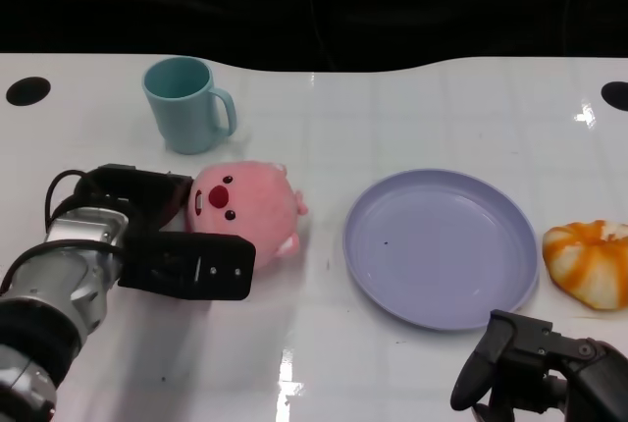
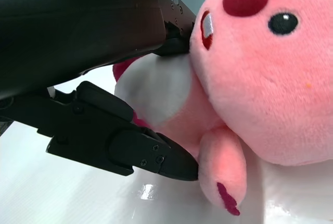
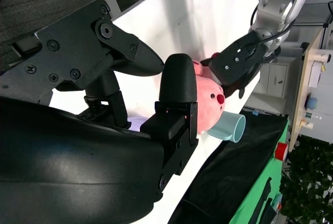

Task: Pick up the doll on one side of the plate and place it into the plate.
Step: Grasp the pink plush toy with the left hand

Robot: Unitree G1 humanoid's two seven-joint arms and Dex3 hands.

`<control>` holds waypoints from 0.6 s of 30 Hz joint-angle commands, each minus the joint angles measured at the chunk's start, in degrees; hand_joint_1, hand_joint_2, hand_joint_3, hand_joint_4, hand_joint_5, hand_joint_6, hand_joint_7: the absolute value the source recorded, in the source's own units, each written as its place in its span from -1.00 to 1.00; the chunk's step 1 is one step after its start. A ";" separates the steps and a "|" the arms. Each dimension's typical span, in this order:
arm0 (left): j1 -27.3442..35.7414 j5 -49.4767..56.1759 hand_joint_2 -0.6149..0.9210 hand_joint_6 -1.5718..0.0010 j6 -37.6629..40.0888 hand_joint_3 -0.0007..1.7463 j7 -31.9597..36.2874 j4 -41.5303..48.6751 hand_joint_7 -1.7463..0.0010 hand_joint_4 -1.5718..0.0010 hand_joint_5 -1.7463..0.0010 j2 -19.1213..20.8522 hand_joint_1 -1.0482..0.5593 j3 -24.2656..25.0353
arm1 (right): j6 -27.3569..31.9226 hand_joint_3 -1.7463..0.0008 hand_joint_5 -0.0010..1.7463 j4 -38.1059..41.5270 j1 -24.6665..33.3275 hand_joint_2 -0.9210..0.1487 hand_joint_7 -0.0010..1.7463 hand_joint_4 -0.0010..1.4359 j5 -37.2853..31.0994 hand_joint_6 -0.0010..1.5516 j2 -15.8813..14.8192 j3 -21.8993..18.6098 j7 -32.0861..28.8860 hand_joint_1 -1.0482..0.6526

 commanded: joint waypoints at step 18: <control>-0.63 -3.12 0.99 -0.43 -8.50 -0.96 10.69 18.15 0.98 0.12 -0.49 -5.98 -0.10 -4.58 | 0.45 -0.27 1.00 -1.42 0.88 -0.28 0.65 -0.10 0.68 -0.25 -0.30 -0.52 0.09 -0.01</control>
